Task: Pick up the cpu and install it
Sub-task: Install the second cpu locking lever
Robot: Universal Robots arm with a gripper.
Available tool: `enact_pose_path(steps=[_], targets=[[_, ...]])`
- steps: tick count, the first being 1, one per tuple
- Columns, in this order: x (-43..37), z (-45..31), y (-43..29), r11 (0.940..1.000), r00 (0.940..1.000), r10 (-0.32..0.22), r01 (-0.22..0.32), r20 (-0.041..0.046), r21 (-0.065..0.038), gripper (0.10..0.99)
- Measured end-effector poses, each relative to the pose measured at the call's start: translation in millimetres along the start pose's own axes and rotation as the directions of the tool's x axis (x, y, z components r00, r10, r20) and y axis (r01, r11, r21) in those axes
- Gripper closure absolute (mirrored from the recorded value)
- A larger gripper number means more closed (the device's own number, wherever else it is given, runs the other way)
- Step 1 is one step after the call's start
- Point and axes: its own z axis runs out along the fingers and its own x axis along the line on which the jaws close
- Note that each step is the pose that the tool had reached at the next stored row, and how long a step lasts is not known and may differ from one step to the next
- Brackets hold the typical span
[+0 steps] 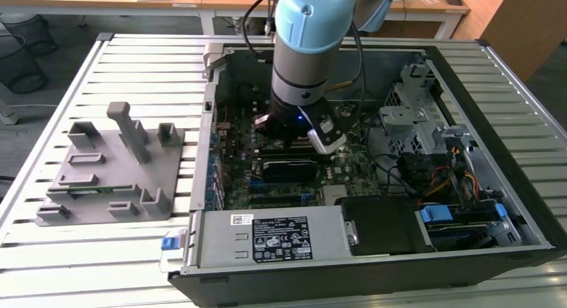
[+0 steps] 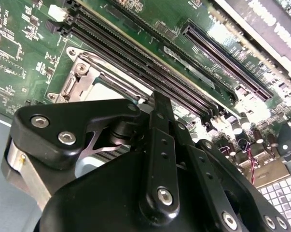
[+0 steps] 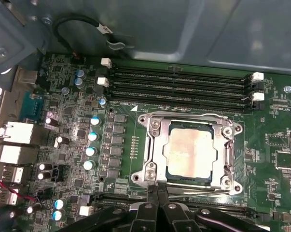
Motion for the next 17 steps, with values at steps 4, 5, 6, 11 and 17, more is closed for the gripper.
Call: enact_pose_path(steps=[4,5,6,11,17], targets=[[1.6,0.6,-2.2,1.0000,1.0000,0.000,0.000,0.0008,-0.009,0.980],[2.0,0.6,-2.6,0.9999,1.0000,0.000,0.000,0.0010,-0.012,0.980],[2.2,0.7,-3.2,0.9999,1.0000,0.000,0.000,0.0013,-0.015,0.980],[3.1,0.6,-6.3,0.9994,1.0000,-0.001,0.001,0.0031,-0.036,0.980],[3.9,0.2,-11.9,0.9987,1.0000,-0.001,0.001,0.0044,-0.051,0.980]])
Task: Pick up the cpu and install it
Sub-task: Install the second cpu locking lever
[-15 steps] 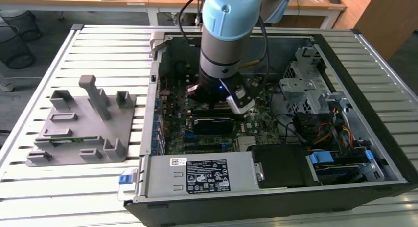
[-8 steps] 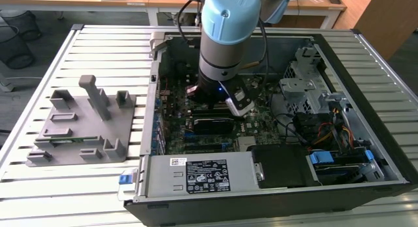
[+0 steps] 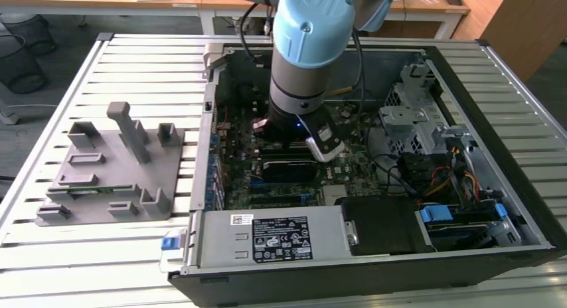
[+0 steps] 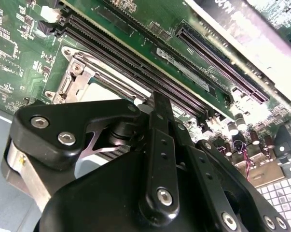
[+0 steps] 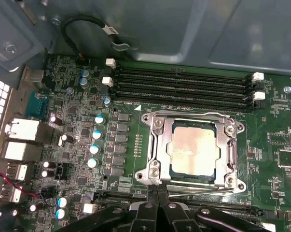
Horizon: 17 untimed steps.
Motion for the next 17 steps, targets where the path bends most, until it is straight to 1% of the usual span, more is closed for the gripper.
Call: enact_pose_path(steps=[5,17], targets=[[1.1,-0.1,-3.1,0.9999,1.0000,0.000,0.000,0.0015,-0.017,0.980],[6.5,3.5,-6.4,0.9988,1.0000,-0.001,0.001,0.0041,-0.048,0.980]])
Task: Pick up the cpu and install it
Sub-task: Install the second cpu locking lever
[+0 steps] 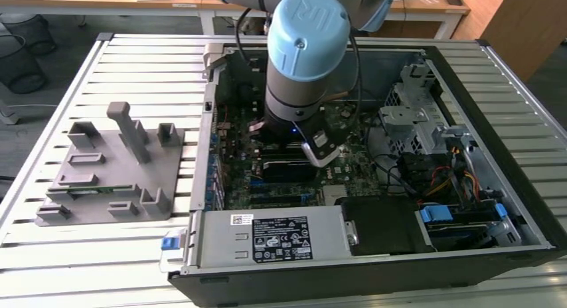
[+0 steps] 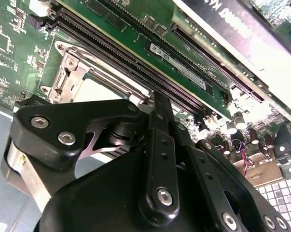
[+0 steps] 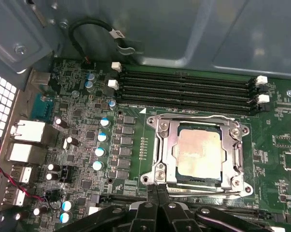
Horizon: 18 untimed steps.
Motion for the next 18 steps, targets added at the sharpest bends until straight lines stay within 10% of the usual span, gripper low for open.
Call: enact_pose_path(steps=[18], targets=[[4.2,6.4,-1.8,0.9994,1.0000,-0.001,0.001,0.0029,-0.035,0.980]])
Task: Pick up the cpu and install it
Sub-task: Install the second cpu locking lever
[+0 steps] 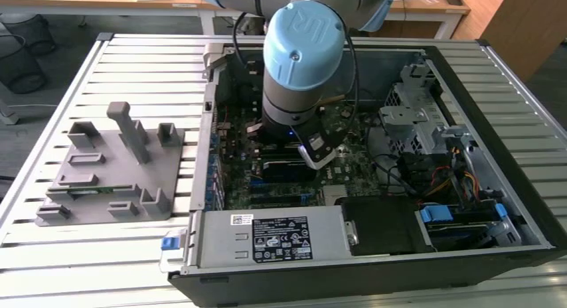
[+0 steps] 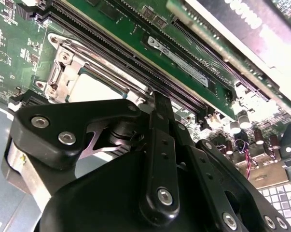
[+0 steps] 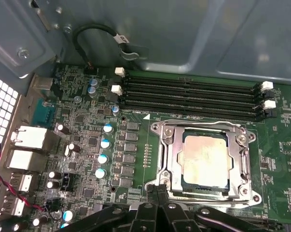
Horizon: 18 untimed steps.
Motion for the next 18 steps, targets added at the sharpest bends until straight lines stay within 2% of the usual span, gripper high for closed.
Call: enact_pose_path(steps=[6,18], targets=[[0.7,1.1,-0.3,0.9999,1.0000,0.000,0.000,0.0011,-0.011,0.980],[2.4,3.9,-1.1,0.9996,1.0000,-0.001,0.001,0.0024,-0.027,0.980]])
